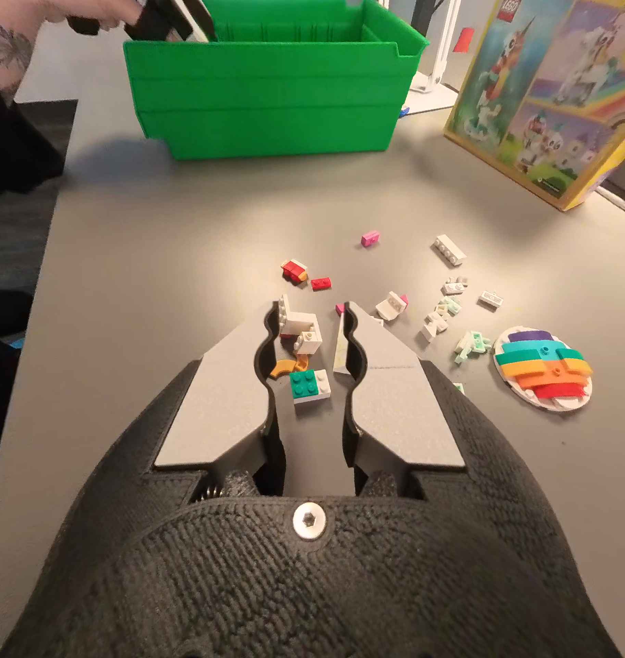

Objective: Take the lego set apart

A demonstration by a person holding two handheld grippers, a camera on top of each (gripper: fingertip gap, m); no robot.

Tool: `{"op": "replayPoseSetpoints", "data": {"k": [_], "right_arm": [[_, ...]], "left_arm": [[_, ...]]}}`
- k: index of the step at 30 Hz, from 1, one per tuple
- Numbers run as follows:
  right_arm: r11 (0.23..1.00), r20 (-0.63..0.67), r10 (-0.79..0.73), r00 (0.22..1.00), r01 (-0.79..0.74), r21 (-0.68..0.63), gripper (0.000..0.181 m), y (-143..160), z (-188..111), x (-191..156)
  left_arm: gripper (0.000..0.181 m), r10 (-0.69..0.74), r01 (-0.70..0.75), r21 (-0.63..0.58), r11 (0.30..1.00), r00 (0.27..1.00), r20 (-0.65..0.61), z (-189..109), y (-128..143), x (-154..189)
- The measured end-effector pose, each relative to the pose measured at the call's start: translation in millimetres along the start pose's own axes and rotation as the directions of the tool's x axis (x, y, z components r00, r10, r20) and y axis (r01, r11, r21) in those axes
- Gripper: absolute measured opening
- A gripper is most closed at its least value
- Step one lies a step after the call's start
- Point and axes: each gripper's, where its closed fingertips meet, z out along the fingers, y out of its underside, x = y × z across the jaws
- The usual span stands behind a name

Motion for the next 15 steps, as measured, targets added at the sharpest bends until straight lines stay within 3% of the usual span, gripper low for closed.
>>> {"op": "replayPoseSetpoints", "data": {"k": [3,5,8,10,12,15], "right_arm": [[0.999,-0.062,-0.034,0.997,0.034,0.002,0.034,-1,-1,8],[0.997,-0.135,-0.055,0.989,0.061,0.045,0.034,-9,-4,17],[0.988,-0.222,-0.044,0.974,0.076,0.136,0.031,-24,-12,27],[0.978,-0.254,-0.024,0.967,0.075,0.194,0.029,-31,-16,32],[0.971,-0.262,-0.004,0.965,0.067,0.232,0.028,-34,-18,33],[0.966,-0.242,0.017,0.97,0.047,0.254,0.027,-35,-17,31]], "left_arm": [[0.086,0.01,-0.012,0.045,0.999,0.998,0.054,-19,-8,3],[0.083,0.047,-0.072,0.209,0.975,0.991,0.124,-51,-30,18],[0.074,0.22,-0.206,0.522,0.828,0.975,0.035,-100,-68,101],[0.067,0.504,-0.303,0.668,0.68,0.855,-0.125,-119,-67,192],[0.063,0.727,-0.392,0.71,0.585,0.641,-0.246,-118,-42,269],[0.069,0.856,-0.564,0.665,0.489,0.458,-0.24,-84,-18,322]]}}
